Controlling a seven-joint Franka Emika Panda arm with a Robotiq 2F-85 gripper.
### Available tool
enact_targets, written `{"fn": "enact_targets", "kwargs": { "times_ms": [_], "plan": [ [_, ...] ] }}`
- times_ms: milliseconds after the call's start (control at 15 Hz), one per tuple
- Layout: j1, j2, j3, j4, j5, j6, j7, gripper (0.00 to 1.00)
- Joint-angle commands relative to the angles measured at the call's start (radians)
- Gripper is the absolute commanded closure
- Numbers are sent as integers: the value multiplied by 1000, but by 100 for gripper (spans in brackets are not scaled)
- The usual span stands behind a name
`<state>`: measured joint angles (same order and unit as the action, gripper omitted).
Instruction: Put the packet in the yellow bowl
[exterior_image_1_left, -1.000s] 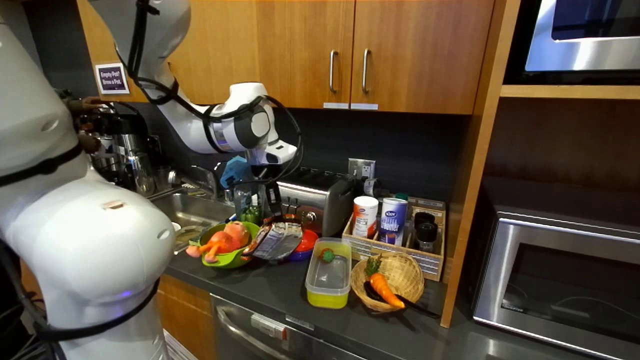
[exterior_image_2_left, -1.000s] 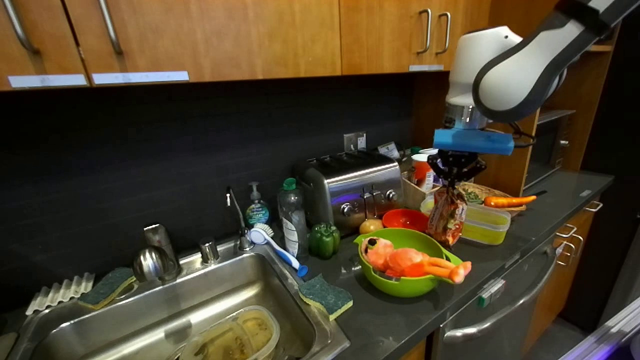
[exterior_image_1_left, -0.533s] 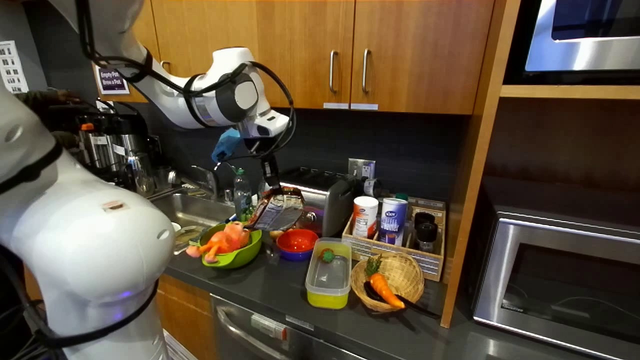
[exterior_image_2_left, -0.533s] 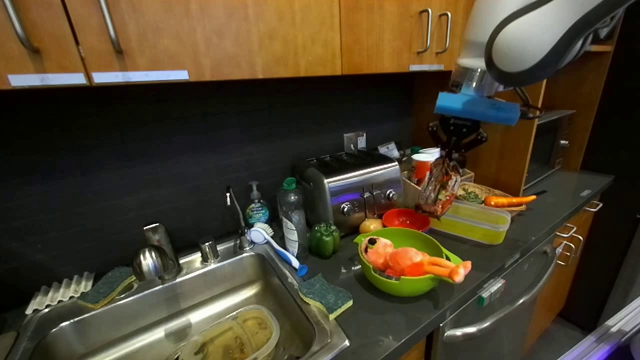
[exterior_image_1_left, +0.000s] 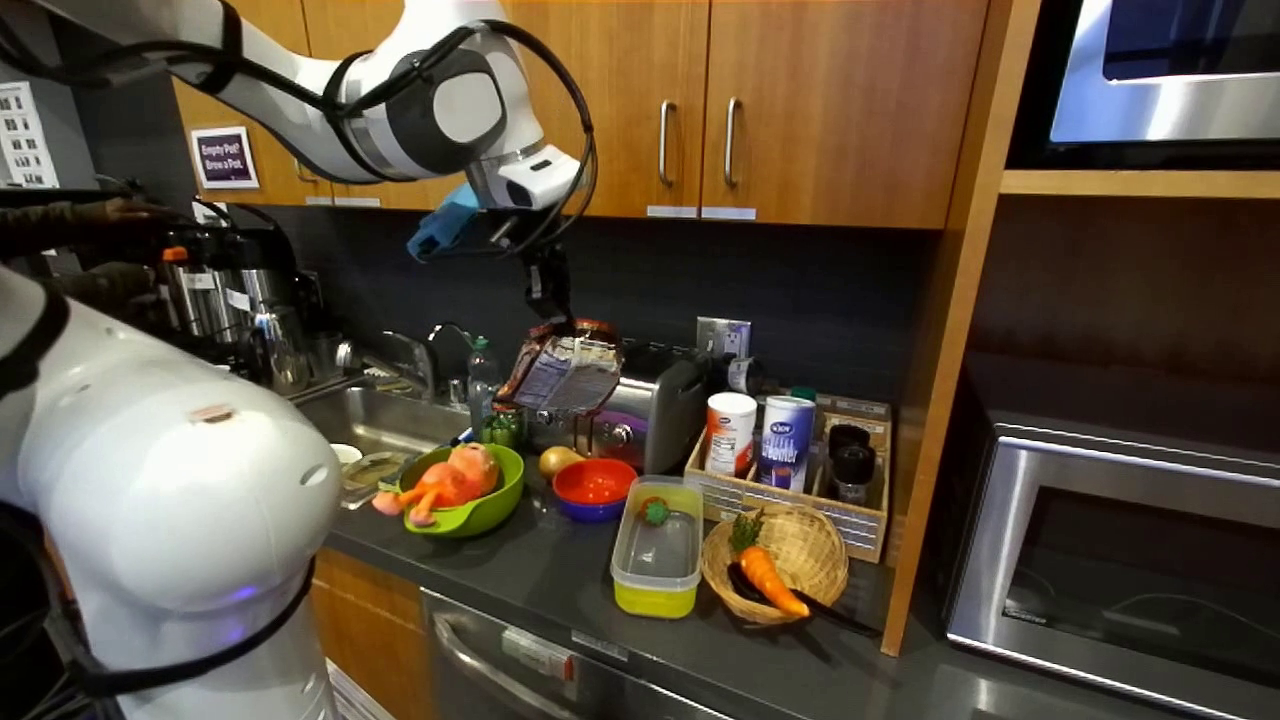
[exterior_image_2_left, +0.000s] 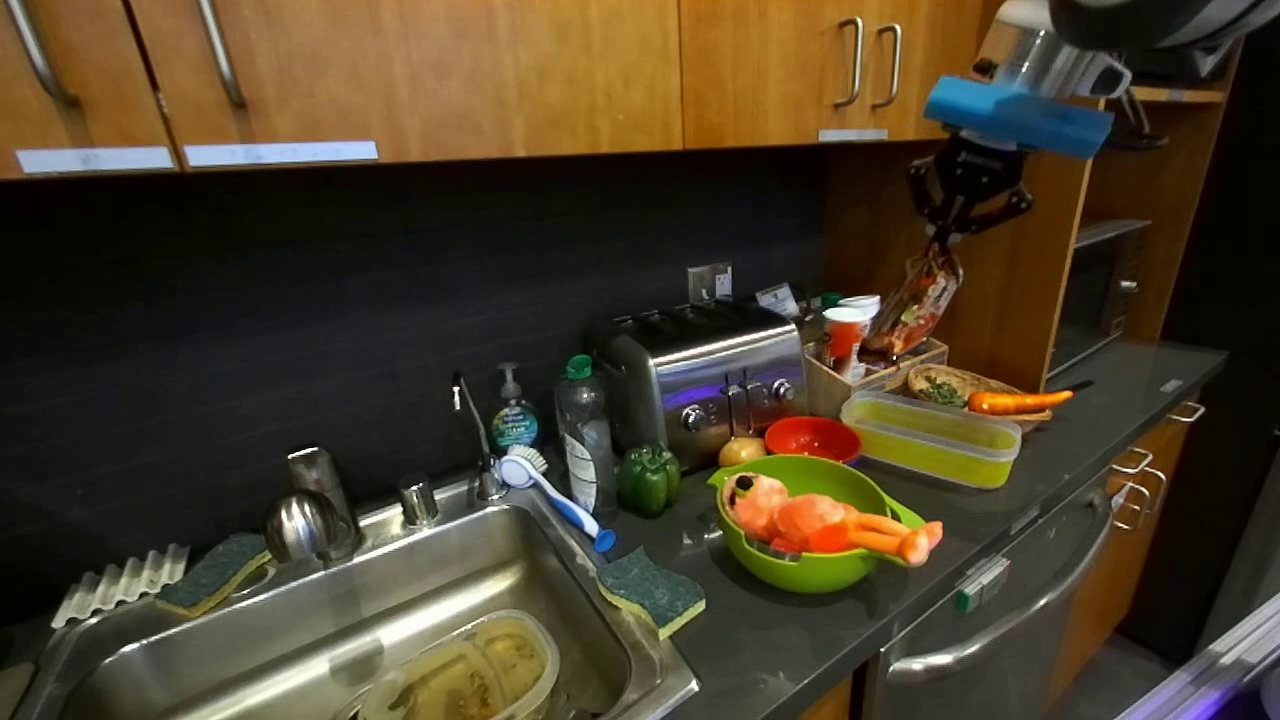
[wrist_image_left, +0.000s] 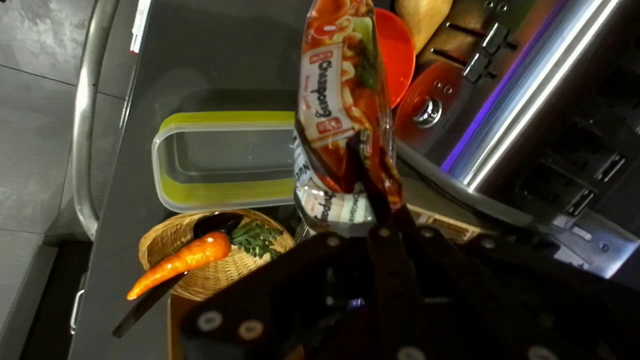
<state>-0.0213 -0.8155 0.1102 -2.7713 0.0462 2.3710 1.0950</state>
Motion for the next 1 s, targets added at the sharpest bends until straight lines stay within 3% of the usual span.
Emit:
{"fn": "enact_targets", "kwargs": {
  "times_ms": [0, 467, 933],
  "plan": [
    [-69, -106, -48, -5, 29, -81, -51, 100],
    [-180, -109, -133, 0, 29, -127, -160, 100],
    [-198, 34, -156, -16, 49, -73, -271, 100]
  ]
}}
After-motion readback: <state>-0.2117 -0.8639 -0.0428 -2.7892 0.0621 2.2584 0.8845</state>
